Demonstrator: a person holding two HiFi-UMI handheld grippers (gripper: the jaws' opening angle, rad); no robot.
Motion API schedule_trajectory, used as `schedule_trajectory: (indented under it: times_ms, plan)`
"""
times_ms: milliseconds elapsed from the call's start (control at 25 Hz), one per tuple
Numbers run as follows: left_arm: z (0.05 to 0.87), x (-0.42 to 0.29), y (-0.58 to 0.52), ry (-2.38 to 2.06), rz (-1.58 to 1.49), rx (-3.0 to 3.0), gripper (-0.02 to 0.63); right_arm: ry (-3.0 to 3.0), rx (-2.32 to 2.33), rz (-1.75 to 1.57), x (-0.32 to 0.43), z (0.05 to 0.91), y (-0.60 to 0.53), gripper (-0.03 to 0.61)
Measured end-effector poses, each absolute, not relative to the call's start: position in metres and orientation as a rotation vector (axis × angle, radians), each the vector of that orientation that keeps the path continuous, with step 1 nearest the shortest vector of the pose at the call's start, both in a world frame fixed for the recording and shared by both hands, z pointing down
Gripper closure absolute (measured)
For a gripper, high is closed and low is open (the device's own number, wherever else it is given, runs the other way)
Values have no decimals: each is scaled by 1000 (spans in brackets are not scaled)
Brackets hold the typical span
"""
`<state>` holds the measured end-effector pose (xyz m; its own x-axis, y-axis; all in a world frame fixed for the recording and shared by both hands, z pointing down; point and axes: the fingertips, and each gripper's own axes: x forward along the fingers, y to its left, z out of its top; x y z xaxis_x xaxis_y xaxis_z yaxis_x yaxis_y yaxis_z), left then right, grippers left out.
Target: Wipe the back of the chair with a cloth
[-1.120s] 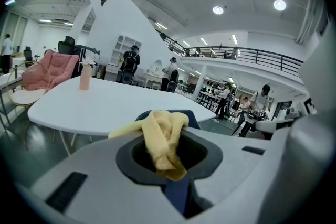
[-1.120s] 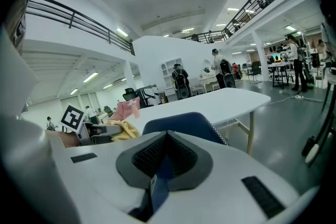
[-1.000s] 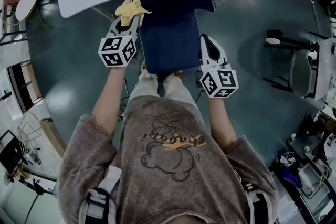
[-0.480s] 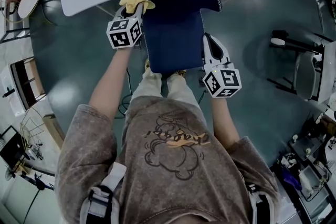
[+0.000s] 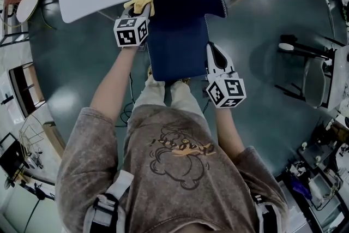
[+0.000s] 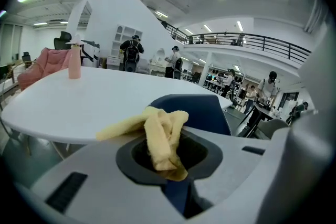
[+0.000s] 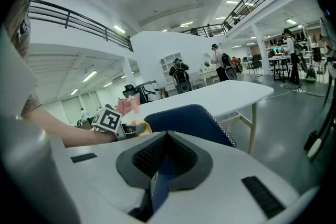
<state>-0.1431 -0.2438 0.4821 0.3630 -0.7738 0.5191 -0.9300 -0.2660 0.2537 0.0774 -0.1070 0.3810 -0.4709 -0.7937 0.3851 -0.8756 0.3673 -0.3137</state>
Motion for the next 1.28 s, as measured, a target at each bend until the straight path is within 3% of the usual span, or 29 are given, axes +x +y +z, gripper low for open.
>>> schedule_trajectory:
  times_ms: [1280]
  plan:
    - [507, 16, -275, -1183, 470, 2234, 547, -2324, 1623, 870, 159, 426, -107, 552]
